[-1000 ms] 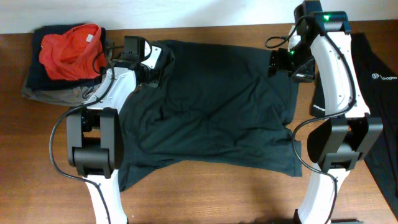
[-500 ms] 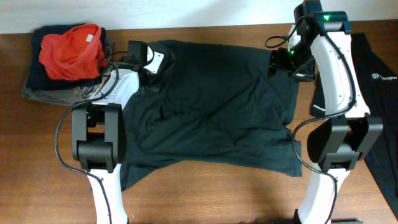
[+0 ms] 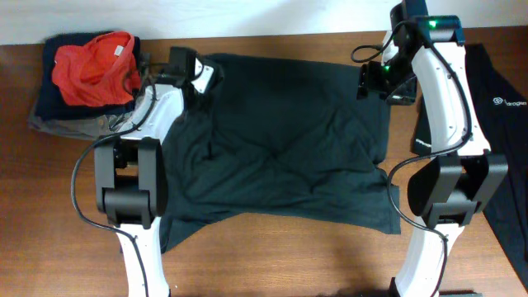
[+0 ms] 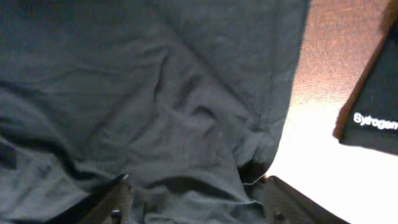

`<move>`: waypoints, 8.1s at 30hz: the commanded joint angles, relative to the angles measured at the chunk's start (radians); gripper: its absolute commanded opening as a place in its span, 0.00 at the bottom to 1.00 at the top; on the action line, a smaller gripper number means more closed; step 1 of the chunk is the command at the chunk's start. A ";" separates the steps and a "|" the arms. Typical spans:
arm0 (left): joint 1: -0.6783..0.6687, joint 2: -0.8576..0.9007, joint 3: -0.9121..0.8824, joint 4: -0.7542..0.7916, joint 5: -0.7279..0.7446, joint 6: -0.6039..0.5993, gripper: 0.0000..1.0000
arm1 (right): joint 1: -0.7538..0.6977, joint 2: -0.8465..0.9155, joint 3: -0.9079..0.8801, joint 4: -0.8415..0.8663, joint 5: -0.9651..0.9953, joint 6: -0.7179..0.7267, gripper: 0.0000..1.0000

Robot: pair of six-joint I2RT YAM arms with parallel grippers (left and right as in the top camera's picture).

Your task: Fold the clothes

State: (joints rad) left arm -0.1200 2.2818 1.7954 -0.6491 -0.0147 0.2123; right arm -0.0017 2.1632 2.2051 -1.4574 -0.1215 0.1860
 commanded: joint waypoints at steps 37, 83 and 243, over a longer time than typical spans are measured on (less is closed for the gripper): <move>0.079 0.007 0.189 -0.168 -0.139 -0.043 0.03 | 0.105 0.176 -0.354 0.756 -0.022 0.082 0.04; 0.215 0.007 0.190 -0.126 -0.271 -0.043 0.25 | -0.172 0.267 -0.354 0.718 0.232 -0.036 0.04; 0.380 -0.240 -0.741 -0.425 0.089 -0.488 0.01 | -0.093 -0.301 -1.233 0.780 0.081 0.224 0.04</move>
State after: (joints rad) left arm 0.2344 1.9442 1.1332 -1.0836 0.1509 -0.2569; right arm -0.0906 1.7748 0.9871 -0.7242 -0.0456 0.3859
